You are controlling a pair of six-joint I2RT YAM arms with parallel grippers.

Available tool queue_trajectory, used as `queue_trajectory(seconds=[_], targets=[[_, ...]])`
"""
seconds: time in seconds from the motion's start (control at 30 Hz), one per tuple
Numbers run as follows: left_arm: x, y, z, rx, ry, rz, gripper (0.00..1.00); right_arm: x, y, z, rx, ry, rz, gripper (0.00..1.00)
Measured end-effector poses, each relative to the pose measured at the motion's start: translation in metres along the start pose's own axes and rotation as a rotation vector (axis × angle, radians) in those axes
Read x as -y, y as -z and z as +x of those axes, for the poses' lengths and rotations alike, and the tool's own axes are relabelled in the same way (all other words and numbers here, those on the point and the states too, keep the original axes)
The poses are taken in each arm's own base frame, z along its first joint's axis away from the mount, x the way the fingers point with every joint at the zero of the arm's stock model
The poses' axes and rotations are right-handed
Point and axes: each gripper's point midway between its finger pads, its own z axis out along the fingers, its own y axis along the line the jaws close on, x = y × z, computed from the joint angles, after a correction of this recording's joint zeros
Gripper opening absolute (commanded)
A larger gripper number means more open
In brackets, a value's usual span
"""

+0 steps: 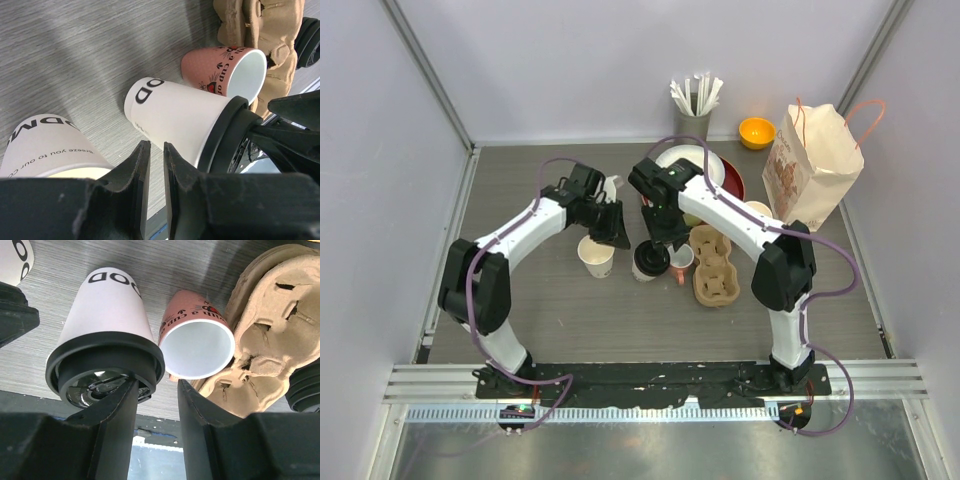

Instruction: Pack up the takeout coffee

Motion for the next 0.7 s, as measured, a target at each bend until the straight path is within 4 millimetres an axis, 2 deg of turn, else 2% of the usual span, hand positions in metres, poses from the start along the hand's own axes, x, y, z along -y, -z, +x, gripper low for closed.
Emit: queue_trajectory(seconds=[0.23,0.4,0.5,0.6,0.7], targets=[[0.001,0.0,-0.002,0.001,0.004,0.0,0.2,-0.005,0.006,-0.011,0.04,-0.007,-0.024,0.43],[0.003,0.002,-0.008,0.015,-0.008,0.0,0.21,-0.016,0.032,-0.035,0.14,-0.008,-0.073,0.43],[0.002,0.004,-0.009,0.022,-0.021,-0.009,0.21,-0.025,0.042,-0.043,0.189,0.022,-0.087,0.44],[0.001,0.009,-0.01,0.029,-0.031,-0.019,0.24,-0.037,0.042,-0.042,0.222,0.079,-0.091,0.47],[0.0,0.015,-0.012,0.045,-0.052,-0.03,0.32,-0.051,0.039,-0.032,0.261,0.147,-0.11,0.48]])
